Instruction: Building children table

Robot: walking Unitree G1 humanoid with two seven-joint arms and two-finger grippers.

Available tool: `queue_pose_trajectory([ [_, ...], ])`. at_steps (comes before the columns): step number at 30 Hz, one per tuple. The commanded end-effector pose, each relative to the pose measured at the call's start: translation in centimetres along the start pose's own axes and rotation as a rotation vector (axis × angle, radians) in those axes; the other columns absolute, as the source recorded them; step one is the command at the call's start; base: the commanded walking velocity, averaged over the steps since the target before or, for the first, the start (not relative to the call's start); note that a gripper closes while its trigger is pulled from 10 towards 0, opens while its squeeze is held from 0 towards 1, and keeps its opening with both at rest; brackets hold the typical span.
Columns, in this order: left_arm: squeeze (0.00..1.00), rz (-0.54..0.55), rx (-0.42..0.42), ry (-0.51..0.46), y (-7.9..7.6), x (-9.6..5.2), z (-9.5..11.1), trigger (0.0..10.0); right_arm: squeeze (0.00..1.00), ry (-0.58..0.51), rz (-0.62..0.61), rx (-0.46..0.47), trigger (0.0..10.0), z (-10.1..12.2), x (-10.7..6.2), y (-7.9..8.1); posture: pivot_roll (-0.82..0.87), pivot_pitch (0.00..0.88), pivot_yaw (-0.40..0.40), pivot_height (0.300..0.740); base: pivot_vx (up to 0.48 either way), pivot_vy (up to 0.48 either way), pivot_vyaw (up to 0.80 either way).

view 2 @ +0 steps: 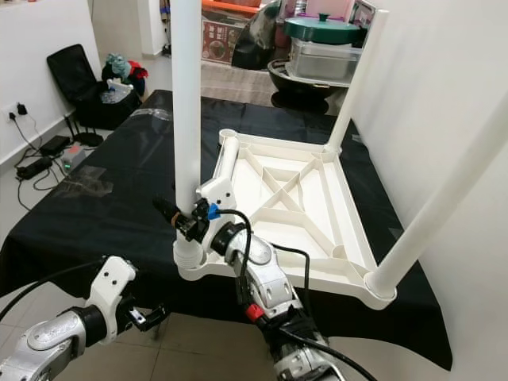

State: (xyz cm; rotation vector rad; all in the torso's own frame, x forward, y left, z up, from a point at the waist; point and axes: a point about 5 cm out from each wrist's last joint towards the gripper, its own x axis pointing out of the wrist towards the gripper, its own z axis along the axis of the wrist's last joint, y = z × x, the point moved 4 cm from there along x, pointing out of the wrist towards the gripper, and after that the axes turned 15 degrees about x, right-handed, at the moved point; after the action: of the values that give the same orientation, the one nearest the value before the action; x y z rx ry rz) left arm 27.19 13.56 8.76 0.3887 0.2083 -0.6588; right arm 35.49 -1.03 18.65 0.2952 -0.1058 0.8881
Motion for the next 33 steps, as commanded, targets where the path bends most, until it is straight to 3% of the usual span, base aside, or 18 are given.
queue_pose_trajectory([
  [1,0.0,-0.002,0.007,0.002,0.2,-0.1,0.0,10.0,0.0,0.029,-0.039,0.002,10.0,-0.9,-0.3,-1.0,0.16,0.0,-0.127,0.74,0.0,0.0,0.0],
  [16,0.0,-0.003,0.008,-0.002,0.1,0.0,0.2,10.0,0.0,0.068,-0.065,0.02,10.0,-2.7,-2.5,-2.3,0.14,0.0,-0.119,0.74,0.0,0.0,0.0],
  [33,0.0,-0.006,0.011,-0.003,0.3,0.1,0.4,10.0,0.0,0.103,-0.046,0.074,10.0,-4.1,-3.7,-2.1,0.14,0.0,-0.109,0.74,0.0,0.0,0.0],
])
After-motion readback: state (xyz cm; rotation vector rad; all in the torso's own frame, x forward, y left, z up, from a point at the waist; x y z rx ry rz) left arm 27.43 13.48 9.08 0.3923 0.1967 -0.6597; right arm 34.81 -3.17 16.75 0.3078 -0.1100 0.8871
